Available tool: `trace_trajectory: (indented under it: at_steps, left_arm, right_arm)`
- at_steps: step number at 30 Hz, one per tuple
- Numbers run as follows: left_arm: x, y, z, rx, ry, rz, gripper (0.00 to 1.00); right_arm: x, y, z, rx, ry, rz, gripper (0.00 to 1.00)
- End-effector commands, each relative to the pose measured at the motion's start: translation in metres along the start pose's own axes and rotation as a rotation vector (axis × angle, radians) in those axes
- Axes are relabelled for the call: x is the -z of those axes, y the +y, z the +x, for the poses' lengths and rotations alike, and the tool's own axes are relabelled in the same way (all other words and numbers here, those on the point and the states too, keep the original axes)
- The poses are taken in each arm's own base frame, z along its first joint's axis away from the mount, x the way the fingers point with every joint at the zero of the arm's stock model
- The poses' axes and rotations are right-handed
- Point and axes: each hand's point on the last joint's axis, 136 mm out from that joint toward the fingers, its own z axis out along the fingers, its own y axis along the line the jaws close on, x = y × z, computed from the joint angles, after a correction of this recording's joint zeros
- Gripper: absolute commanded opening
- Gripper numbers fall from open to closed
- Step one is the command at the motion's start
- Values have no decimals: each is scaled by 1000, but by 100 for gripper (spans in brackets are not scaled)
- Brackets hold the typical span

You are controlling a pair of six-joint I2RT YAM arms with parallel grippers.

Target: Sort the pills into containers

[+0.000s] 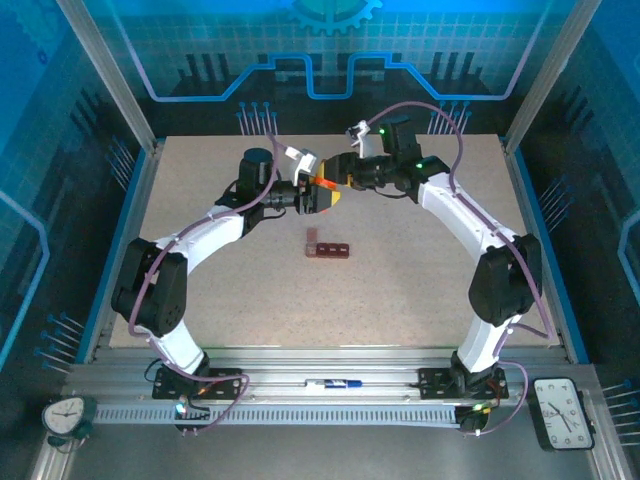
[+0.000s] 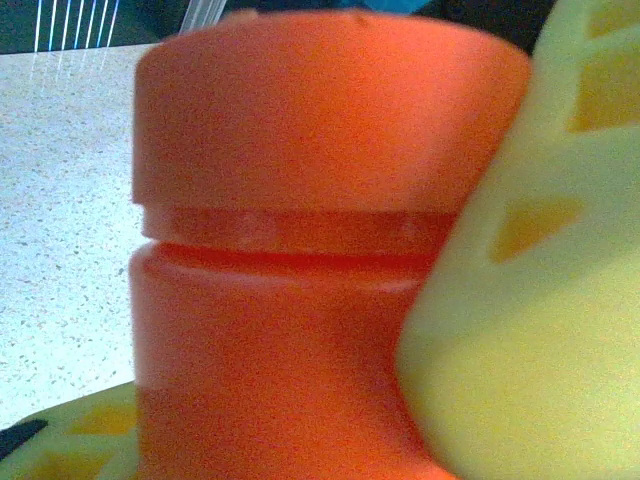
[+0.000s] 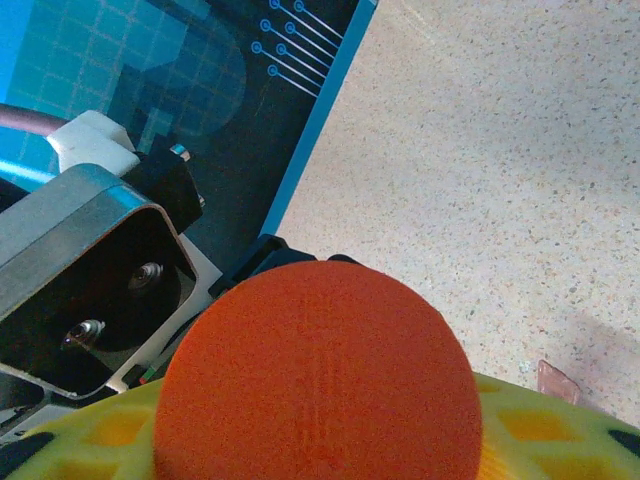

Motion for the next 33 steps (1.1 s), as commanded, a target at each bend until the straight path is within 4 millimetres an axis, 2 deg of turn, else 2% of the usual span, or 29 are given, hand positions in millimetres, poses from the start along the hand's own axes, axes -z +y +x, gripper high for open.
trace_trajectory:
  at_steps: [1,4,6,11,18,33]
  left_arm:
    - [1,-20,-18,-81,-26,52,18]
    - [2,-18,-18,-78,-31,39,28]
    - [3,-18,-20,-83,-39,30,43]
    - [7,-17,-22,-81,-52,21,57]
    - [13,-15,-29,-54,-95,37,65]
    - [6,-10,-15,-21,-41,54,66]
  right_arm:
    - [-3,11,-4,7,0,-37,40]
    - [0,10,-9,-3,-37,-45,33]
    - [5,6,-14,-24,-79,-46,31]
    - [22,-4,-23,-53,-153,-38,28]
    - [30,-8,-21,-51,-160,-14,28]
    - [24,5,-20,-33,-140,-47,27]
